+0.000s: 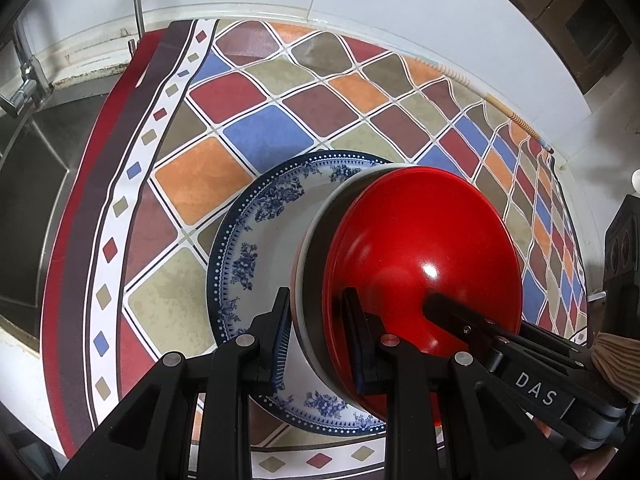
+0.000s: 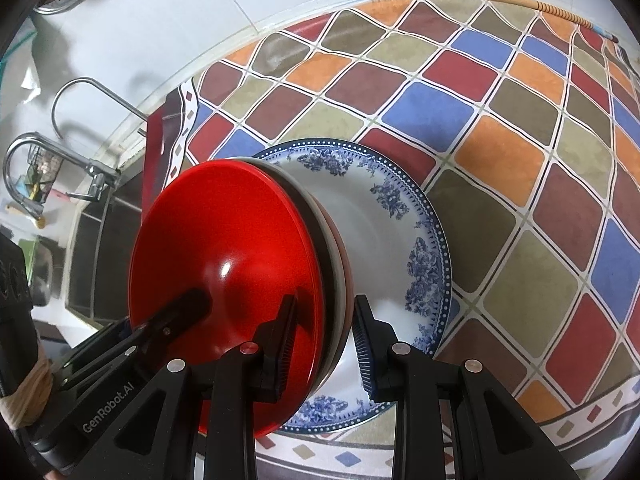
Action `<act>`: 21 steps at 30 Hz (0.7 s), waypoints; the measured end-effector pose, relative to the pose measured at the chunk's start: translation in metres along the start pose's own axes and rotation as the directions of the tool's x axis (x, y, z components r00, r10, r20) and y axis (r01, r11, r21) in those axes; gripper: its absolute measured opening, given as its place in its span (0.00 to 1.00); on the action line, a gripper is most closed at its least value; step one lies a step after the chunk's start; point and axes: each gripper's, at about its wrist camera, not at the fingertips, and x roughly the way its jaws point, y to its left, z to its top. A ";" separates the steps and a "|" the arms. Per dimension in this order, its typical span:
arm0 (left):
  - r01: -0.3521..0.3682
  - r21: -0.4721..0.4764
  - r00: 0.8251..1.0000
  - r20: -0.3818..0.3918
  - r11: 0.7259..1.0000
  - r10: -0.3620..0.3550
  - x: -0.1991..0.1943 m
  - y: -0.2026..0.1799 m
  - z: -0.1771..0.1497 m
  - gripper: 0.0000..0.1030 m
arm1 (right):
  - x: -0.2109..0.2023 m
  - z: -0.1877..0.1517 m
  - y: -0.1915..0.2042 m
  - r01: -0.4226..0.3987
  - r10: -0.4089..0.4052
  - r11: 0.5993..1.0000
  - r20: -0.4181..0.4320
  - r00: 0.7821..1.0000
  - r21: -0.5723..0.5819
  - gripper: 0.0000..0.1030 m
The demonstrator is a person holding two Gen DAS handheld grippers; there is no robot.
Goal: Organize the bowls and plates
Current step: 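Lower the nested bowls onto the plate stack and open both tools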
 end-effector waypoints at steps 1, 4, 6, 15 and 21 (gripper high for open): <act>0.000 -0.001 1.000 -0.001 1.000 0.000 0.001 0.000 0.000 0.25 | 0.001 0.000 0.000 0.002 -0.002 1.000 -0.001 1.000 0.001 0.28; 0.010 -0.003 1.000 -0.005 1.000 -0.010 0.003 0.001 0.001 0.25 | 0.003 0.001 -0.001 0.007 -0.007 1.000 -0.005 1.000 0.003 0.29; 0.018 -0.001 1.000 -0.002 1.000 -0.018 0.002 0.002 0.002 0.25 | 0.002 0.001 0.001 0.011 -0.011 1.000 0.004 1.000 -0.007 0.29; -0.061 0.068 0.992 0.116 0.996 0.053 -0.026 0.003 0.003 0.58 | -0.005 -0.001 0.005 0.032 -0.030 0.999 0.065 0.997 -0.024 0.47; -0.152 0.139 0.962 0.247 0.979 0.114 -0.061 0.002 -0.015 0.76 | -0.036 -0.011 0.009 0.111 -0.105 0.993 0.190 0.976 -0.025 0.62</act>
